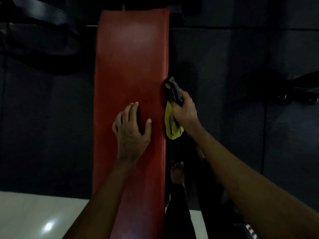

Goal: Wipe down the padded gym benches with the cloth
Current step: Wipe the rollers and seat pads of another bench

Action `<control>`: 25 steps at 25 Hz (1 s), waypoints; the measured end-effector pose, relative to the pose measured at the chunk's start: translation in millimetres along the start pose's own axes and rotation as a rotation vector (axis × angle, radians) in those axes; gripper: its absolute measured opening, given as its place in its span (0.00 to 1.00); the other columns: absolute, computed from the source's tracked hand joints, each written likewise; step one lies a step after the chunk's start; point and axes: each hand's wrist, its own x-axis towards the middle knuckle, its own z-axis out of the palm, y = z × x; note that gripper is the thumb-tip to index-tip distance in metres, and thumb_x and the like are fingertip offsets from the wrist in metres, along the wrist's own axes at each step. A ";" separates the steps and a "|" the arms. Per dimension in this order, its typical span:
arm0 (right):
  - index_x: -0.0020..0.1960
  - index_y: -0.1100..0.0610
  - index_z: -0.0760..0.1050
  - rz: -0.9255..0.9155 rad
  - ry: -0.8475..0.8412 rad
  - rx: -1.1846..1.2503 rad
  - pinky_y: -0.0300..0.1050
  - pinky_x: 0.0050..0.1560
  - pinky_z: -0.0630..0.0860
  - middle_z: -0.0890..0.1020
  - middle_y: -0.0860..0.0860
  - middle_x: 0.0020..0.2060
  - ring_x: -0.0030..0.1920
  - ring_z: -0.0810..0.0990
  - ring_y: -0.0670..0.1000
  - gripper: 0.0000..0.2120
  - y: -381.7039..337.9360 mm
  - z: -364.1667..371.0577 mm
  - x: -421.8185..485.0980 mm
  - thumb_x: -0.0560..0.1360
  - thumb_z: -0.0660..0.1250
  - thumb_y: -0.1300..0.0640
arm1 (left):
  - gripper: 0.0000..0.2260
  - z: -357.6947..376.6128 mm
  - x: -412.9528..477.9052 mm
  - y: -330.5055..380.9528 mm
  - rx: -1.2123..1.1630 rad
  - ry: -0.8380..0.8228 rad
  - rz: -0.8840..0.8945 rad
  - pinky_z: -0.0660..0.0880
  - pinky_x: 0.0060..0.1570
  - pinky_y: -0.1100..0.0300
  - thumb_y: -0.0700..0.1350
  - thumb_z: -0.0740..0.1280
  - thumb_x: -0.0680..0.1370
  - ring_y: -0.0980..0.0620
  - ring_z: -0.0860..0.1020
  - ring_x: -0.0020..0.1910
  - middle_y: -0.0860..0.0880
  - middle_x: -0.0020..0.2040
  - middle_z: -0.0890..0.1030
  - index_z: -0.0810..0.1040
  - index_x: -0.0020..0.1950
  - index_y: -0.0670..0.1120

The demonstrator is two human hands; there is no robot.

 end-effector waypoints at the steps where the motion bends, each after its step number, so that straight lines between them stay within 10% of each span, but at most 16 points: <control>1: 0.72 0.51 0.72 0.027 -0.042 0.017 0.48 0.66 0.75 0.79 0.48 0.62 0.62 0.78 0.48 0.21 3.6 -2.2 -3.5 0.80 0.67 0.53 | 0.30 -2.2 15.9 0.5 0.015 -0.008 0.024 0.58 0.71 0.43 0.57 0.63 0.79 0.45 0.62 0.74 0.50 0.77 0.65 0.63 0.79 0.50; 5: 0.70 0.46 0.74 0.127 -0.187 0.087 0.58 0.64 0.78 0.82 0.46 0.59 0.60 0.81 0.47 0.26 28.3 -10.2 -29.7 0.72 0.66 0.43 | 0.31 -0.1 43.7 -2.8 0.074 -0.030 0.120 0.53 0.75 0.48 0.58 0.61 0.79 0.47 0.58 0.78 0.50 0.80 0.61 0.59 0.81 0.50; 25: 0.70 0.57 0.73 -0.083 -0.020 -0.021 0.49 0.62 0.76 0.78 0.54 0.60 0.59 0.79 0.51 0.19 -63.7 -23.2 100.6 0.80 0.66 0.59 | 0.29 13.6 164.7 28.8 -0.021 0.079 0.109 0.47 0.79 0.56 0.56 0.58 0.84 0.51 0.53 0.81 0.45 0.81 0.59 0.58 0.81 0.43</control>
